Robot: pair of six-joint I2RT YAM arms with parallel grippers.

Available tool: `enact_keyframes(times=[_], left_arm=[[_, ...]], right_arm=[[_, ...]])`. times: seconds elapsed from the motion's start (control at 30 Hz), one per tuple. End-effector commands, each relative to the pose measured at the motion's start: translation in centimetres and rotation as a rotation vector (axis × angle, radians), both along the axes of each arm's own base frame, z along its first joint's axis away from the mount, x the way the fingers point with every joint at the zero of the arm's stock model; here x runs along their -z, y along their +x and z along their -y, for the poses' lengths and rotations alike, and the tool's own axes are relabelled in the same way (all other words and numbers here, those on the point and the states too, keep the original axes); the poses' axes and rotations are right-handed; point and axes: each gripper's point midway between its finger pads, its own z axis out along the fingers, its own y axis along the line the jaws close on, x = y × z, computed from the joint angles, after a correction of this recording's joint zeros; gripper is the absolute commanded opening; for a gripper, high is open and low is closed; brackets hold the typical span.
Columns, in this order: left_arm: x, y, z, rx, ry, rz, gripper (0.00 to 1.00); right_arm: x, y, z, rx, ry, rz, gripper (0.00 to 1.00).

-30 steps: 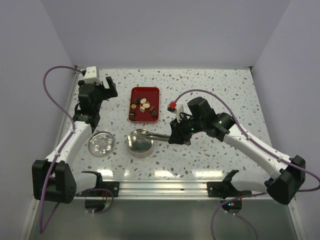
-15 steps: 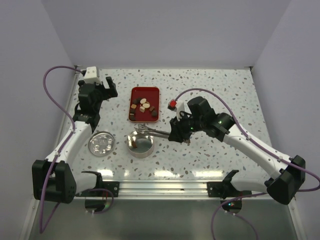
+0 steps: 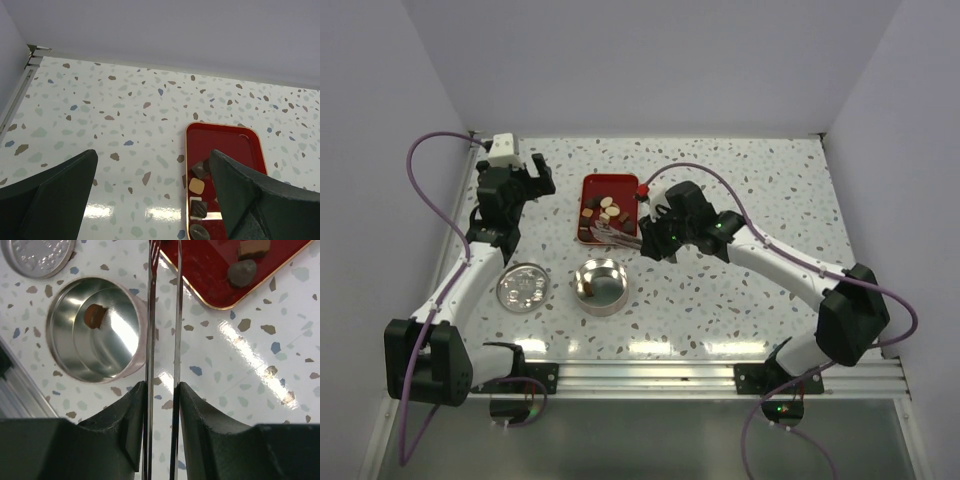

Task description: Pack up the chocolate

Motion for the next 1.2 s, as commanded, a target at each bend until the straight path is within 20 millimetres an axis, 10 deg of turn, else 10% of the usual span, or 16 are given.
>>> enact_keyframes(times=[0.0,1.17], left_arm=[[-1.7,0.2,-0.1,-0.008,-0.002,0.050,1.00],[-0.9,0.4,0.2,0.001,-0.008,0.033,1.00]], right_arm=[[-3.0,3.8,-1.4,0.030,0.053,0.146,0.35],[1.8,8.1,-0.6,0.097,0.061,0.066,0.38]])
